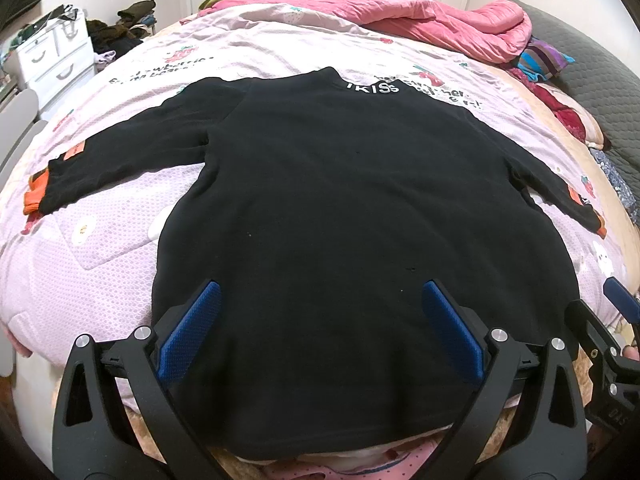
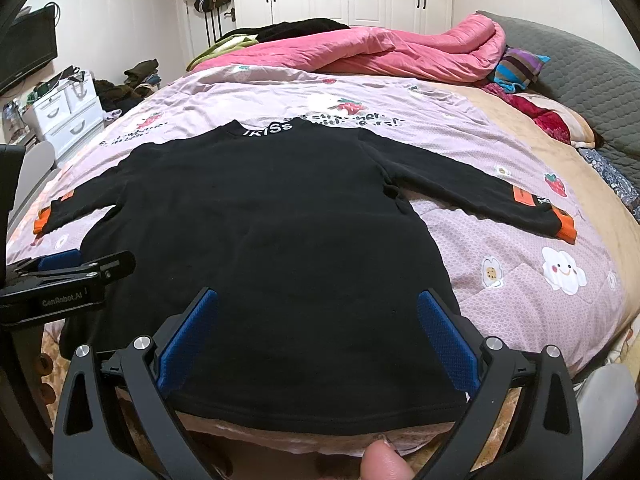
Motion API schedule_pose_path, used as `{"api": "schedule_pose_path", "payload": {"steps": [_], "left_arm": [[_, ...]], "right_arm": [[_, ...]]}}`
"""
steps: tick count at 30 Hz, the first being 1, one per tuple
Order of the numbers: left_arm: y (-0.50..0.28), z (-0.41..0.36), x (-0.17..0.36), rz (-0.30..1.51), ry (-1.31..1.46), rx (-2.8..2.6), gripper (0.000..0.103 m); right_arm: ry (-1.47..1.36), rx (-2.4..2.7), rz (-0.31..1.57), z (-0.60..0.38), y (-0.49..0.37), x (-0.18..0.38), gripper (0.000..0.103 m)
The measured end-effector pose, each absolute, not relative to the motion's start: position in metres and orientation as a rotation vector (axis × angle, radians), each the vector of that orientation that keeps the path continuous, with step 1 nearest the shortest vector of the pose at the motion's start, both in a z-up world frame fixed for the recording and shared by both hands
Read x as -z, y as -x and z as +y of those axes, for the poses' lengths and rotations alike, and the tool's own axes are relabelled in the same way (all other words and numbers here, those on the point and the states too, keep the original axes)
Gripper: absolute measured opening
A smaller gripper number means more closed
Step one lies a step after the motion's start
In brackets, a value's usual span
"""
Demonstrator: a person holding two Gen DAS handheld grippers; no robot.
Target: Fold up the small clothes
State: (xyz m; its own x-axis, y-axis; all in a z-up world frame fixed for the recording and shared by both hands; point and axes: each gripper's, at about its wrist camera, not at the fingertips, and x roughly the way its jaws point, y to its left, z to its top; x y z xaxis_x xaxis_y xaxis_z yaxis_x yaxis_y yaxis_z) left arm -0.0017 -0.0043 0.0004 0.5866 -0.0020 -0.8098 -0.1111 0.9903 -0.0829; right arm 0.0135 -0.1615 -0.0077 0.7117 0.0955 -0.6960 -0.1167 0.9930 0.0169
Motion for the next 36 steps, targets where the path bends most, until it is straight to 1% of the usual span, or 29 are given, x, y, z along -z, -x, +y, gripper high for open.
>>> {"api": "schedule_pose_path", "payload": {"steps": [21,24,36], "left_arm": [[0.001,-0.002,-0.007,0.936,0.133,-0.065,0.094],[-0.002,-0.001,-0.007,0.935,0.146,-0.061,0.094],[-0.022,-0.002,-0.008,0.930,0.158,-0.093,0.094]], "right_arm": [[0.035,-0.134,0.757,-0.158,-0.017,0.006,0.099],[0.000,-0.139,0.730,-0.163,-0.017,0.003,0.099],[-0.075,-0.106,0.723,-0.192,-0.041,-0.006,0.099]]}}
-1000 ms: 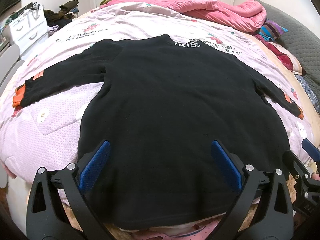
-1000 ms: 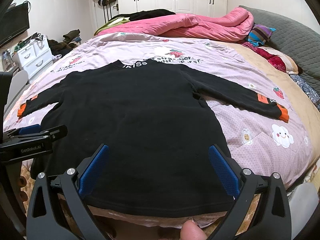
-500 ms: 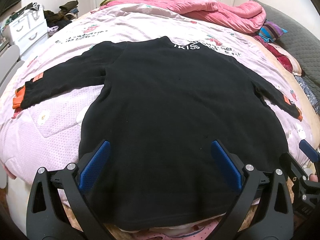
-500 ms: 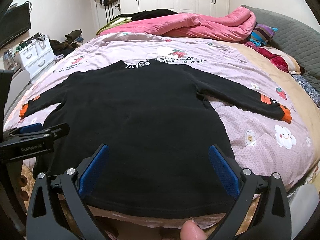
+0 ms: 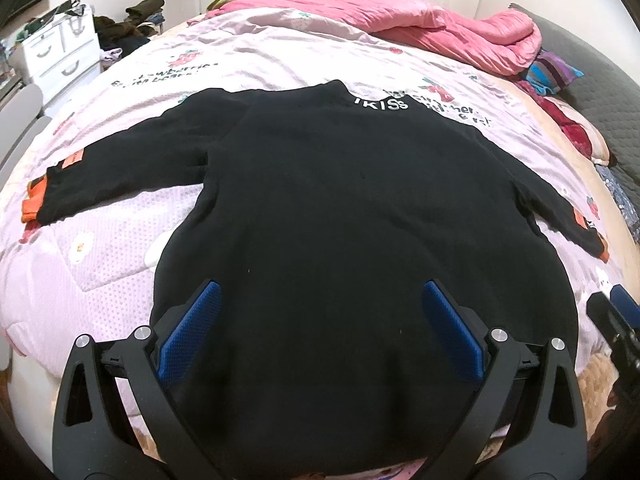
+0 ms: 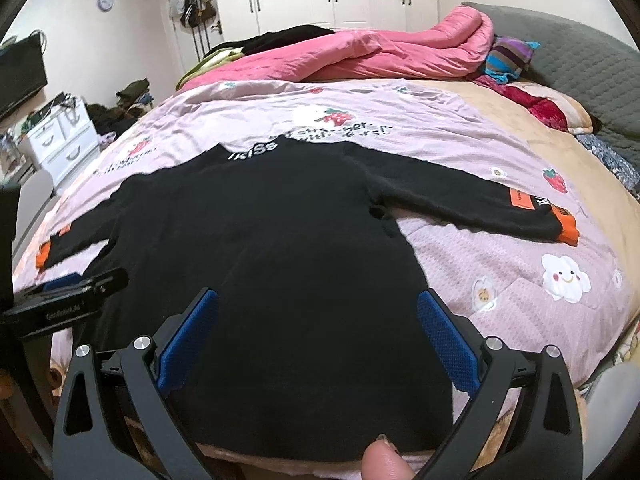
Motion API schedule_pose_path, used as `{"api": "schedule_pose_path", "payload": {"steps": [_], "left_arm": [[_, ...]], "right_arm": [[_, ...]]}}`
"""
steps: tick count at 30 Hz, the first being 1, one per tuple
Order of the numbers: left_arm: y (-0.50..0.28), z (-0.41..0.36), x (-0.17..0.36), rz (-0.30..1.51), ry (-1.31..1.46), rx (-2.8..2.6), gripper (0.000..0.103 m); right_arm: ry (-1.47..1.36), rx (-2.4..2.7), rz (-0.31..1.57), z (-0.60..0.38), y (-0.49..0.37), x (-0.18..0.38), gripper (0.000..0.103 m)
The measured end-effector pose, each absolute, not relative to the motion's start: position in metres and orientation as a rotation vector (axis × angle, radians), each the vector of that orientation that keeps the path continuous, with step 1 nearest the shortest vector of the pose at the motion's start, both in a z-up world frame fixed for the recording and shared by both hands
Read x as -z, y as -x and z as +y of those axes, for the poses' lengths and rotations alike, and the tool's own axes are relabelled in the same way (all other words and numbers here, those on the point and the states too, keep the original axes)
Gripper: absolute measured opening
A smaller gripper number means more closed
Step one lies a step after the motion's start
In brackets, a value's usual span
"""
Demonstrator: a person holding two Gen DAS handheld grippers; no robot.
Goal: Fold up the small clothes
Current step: 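Move the right tool toward the orange cuff of a sleeve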
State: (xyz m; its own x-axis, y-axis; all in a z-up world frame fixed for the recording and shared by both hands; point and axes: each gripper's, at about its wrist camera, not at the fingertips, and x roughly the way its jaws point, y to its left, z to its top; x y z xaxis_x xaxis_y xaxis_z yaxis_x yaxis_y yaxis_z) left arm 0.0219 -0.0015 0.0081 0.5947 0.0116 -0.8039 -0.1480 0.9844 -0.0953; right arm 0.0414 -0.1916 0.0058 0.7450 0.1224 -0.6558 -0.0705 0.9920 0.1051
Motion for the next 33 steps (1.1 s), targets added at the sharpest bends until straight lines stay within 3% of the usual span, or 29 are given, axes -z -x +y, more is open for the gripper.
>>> {"api": "schedule_pose_path", "payload": {"steps": [33], "left_arm": [[-0.116,-0.047,-0.013,0.951,0.129,-0.024,0.094]], "right_arm": [[-0.263,0.137,0.805,-0.301,-0.127,0.005,0.099]]}}
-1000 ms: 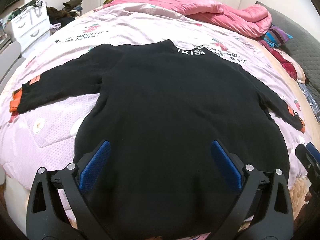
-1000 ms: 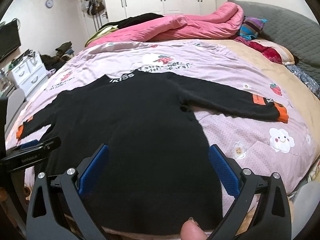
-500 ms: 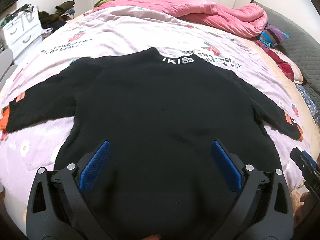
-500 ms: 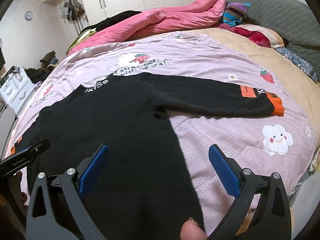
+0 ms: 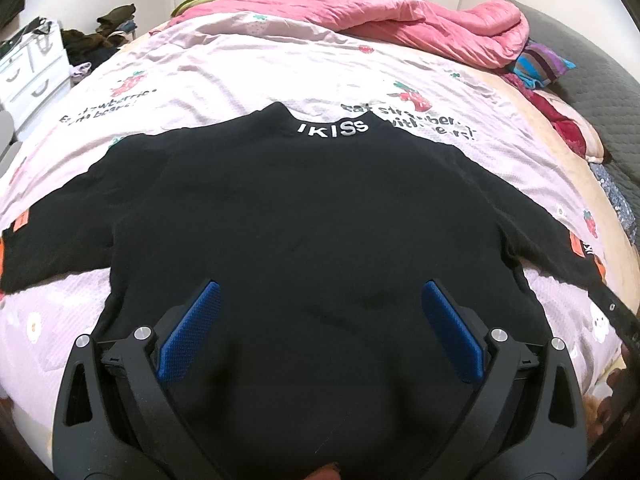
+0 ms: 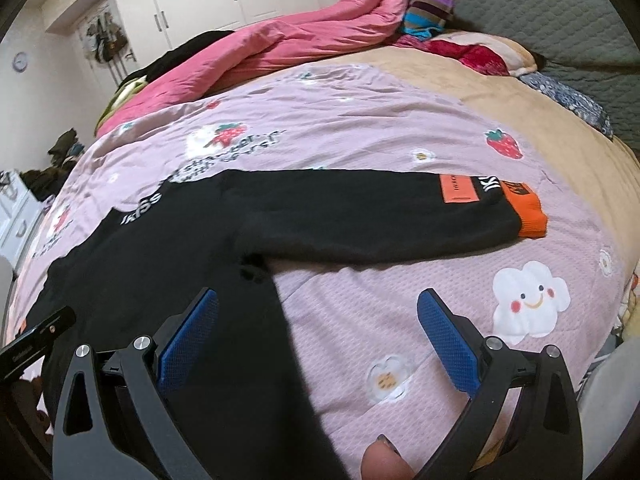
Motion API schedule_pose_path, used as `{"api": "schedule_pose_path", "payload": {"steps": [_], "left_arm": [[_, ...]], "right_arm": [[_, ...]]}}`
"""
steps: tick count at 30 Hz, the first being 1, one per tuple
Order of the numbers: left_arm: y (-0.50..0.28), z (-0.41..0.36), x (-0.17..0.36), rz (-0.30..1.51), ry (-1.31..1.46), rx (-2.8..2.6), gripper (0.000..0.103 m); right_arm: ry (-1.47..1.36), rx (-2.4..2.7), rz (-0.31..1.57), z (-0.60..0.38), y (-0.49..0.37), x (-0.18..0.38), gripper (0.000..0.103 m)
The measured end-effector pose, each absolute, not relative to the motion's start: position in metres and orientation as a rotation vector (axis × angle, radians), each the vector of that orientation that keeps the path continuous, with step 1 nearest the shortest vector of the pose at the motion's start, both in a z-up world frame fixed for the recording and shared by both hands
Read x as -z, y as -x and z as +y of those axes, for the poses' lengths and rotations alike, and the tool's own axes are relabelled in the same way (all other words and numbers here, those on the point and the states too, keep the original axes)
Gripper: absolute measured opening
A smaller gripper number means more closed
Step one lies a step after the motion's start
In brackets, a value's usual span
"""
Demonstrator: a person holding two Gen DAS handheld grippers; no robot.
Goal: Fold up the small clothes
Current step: 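Move the right tool toward the orange cuff of a sleeve, then close the right tool on the orange sleeve cuff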
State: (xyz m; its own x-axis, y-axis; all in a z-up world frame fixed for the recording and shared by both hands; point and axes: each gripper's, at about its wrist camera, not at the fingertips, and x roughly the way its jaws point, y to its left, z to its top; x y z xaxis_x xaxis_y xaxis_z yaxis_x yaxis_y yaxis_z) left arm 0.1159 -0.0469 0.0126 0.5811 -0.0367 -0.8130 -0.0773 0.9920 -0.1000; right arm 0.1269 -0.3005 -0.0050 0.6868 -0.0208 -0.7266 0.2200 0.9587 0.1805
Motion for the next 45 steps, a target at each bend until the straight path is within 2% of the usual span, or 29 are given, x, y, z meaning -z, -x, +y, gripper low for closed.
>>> {"api": "schedule_pose_path", "payload": {"steps": [16,33,39,40,41,42,44,45], "left_arm": [[-0.153,-0.063,-0.012,0.954,0.115,0.012,0.094],[-0.188,-0.068,0.000,0.976,0.117,0.005,0.094],[-0.198,-0.067,0.006,0.988,0.132,0.001,0.094],[-0.199,-0.066,0.007,0.988,0.141,0.003,0.094],[-0.199,-0.066,0.007,0.990,0.147,0.004,0.094],[-0.200,-0.065,0.008,0.993,0.155,0.004,0.094],[-0.200,-0.066,0.010,0.996,0.163,0.008,0.094],[-0.199,-0.066,0.012,0.998,0.168,0.009,0.094]], "right_arm": [[-0.460,0.343,0.863,-0.386,-0.159,0.024,0.099],[-0.640,0.504,0.906,-0.461,-0.180,0.067,0.099],[-0.685,0.517,0.871,-0.477,-0.195,0.070,0.099],[-0.699,0.515,0.862,-0.479,-0.197,0.071,0.097],[-0.706,0.514,0.850,-0.481,-0.199,0.071,0.085],[-0.702,0.524,0.847,-0.483,-0.202,0.072,0.080],[-0.695,0.537,0.829,-0.486,-0.205,0.072,0.061],[-0.689,0.545,0.817,-0.488,-0.204,0.072,0.056]]}}
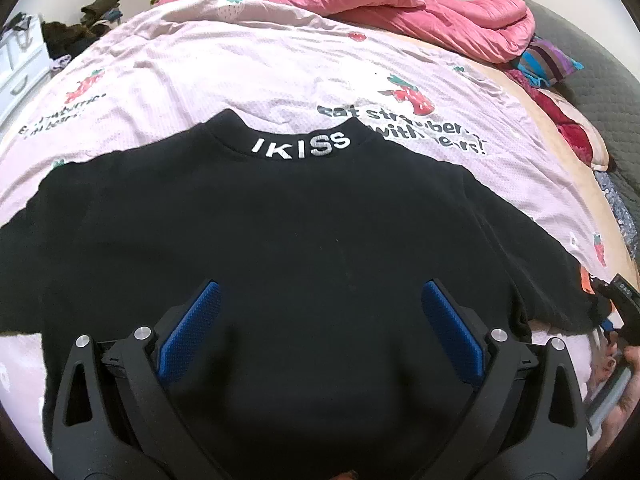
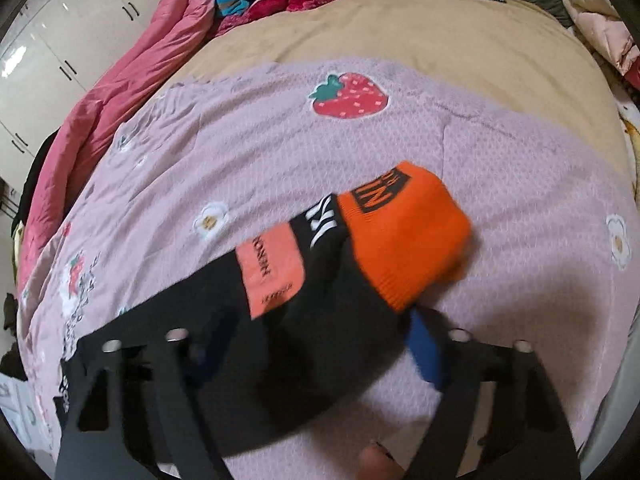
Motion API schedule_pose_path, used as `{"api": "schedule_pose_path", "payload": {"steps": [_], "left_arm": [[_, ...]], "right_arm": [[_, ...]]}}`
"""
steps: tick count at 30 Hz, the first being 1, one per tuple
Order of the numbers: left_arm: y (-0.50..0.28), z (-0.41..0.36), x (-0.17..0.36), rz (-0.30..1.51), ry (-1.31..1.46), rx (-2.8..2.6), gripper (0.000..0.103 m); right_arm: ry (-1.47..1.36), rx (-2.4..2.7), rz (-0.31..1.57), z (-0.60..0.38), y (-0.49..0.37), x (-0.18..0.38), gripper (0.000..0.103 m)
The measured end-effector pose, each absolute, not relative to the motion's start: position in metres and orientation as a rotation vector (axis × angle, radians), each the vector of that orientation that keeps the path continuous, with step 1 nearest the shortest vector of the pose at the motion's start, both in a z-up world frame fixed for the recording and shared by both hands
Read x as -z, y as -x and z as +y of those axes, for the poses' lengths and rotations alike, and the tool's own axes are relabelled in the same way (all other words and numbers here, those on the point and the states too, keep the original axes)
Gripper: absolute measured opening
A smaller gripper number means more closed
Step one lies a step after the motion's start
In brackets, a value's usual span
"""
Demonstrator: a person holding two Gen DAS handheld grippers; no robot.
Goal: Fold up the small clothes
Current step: 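Close the right tool on the orange sleeve cuff, then lift the sleeve with the right tool and carry it across the shirt body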
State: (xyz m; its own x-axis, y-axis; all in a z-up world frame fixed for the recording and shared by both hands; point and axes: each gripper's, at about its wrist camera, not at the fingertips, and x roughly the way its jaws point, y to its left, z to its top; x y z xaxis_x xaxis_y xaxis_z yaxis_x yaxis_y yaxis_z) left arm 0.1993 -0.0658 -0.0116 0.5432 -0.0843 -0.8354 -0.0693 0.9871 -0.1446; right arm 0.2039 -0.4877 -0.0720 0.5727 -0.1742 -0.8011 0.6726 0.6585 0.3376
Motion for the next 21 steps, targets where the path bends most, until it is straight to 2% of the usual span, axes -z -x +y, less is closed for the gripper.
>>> {"api": "schedule_pose_path", "payload": {"steps": [2,3,4,5,12,21], "left_arm": [[-0.199,-0.065,0.013,0.997,0.179,0.007,0.094],[-0.199,-0.063,0.013,0.992,0.187,0.005,0.094],[-0.199,-0.063,0.013,0.990,0.191,0.002,0.094],[-0.199,-0.061,0.013,0.989,0.195,-0.002,0.094],[-0.197,-0.045,0.009,0.969,0.258,0.011,0.094],[-0.187,-0.022,0.000,0.953,0.303,-0.005,0.094]], "right_arm": [[-0.696,0.546,0.780,-0.490,-0.200,0.069,0.034],[-0.701,0.527,0.749,-0.490,-0.197,0.065,0.030],[-0.701,0.508,0.724,-0.490,-0.195,0.062,0.020],[-0.698,0.487,0.691,-0.489,-0.193,0.057,0.015],[-0.613,0.273,0.510,-0.455,-0.189,0.022,0.013],[-0.513,0.067,0.454,-0.400,-0.184,-0.013,0.012]]}}
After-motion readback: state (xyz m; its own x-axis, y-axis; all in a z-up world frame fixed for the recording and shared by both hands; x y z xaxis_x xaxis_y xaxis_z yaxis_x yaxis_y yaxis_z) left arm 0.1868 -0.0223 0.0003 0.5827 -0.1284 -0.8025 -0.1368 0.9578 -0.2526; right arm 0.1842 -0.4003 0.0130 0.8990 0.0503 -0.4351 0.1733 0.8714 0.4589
